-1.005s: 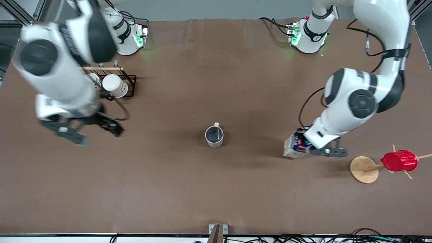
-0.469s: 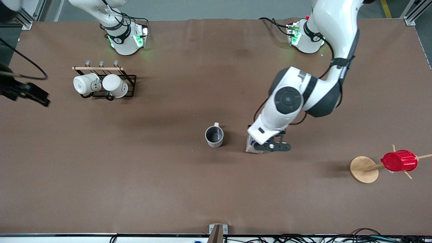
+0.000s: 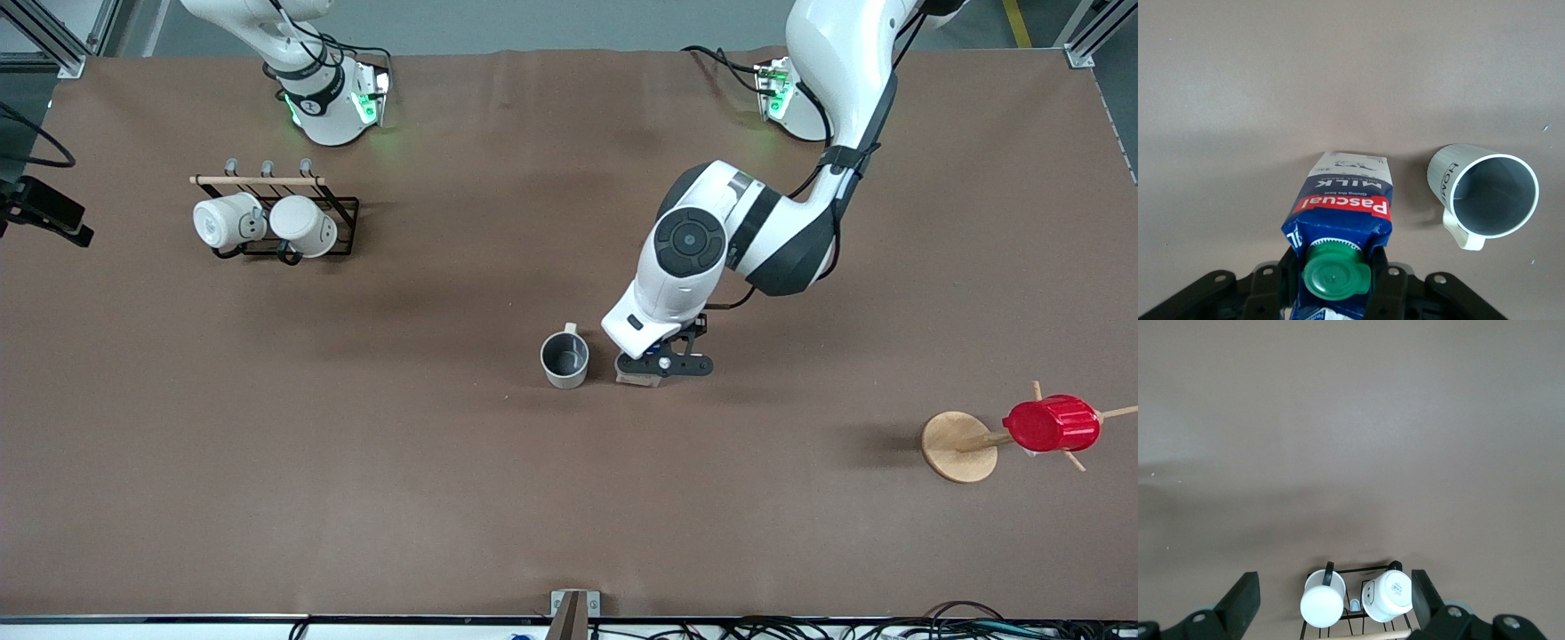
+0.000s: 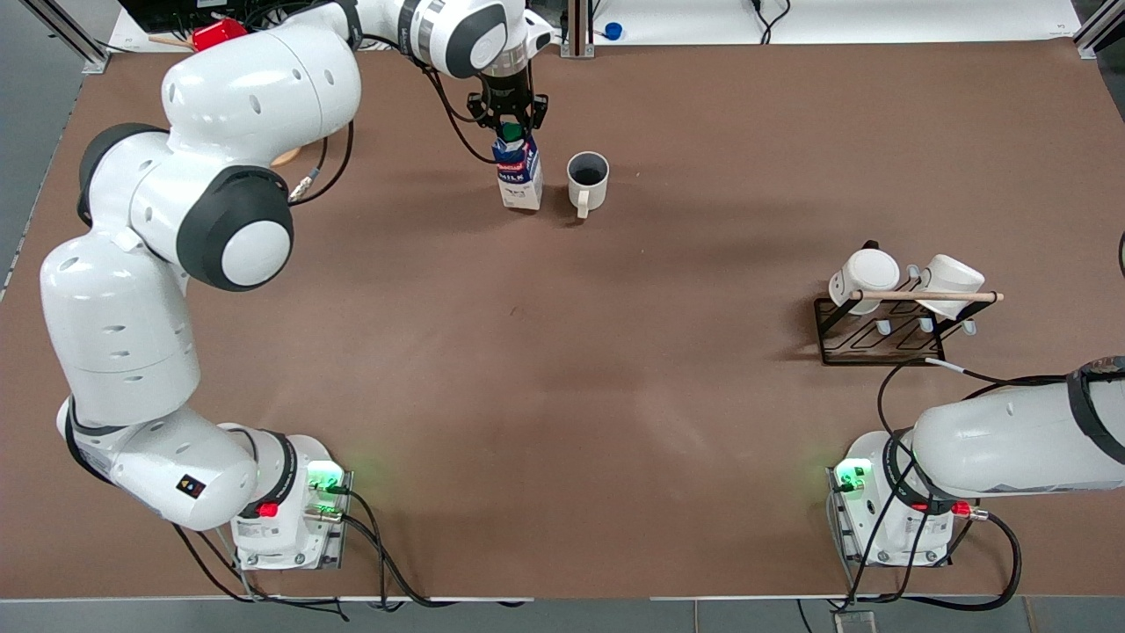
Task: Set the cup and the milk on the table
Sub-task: 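Withdraw the right gripper while the left gripper carries the milk toward the mug, then lower the milk carton beside the mug with the left gripper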
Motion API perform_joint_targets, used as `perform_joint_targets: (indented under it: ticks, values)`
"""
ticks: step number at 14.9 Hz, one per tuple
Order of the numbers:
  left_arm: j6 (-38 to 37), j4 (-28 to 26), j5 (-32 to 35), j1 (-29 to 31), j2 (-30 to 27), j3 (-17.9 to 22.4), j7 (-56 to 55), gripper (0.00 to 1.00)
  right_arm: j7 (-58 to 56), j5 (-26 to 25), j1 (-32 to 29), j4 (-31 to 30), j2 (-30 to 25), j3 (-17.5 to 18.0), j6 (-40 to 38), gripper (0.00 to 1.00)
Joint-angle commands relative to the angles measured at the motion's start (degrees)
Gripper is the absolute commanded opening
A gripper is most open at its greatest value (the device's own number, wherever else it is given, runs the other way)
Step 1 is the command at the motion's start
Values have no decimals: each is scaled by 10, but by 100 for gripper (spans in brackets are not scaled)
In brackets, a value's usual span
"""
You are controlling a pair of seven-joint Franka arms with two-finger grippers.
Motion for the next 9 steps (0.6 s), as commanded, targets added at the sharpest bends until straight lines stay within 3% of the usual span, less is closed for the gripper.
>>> perform_joint_targets:
  ticks: [1,9]
  values:
    - [-14,16,11,-6,1,2,-31,6,-6,13,-3,-15,-12,1,5,100]
    - [-11,14,20,-27,13,0,-23,9,-6,14,-6,-15,-12,2,-4,100]
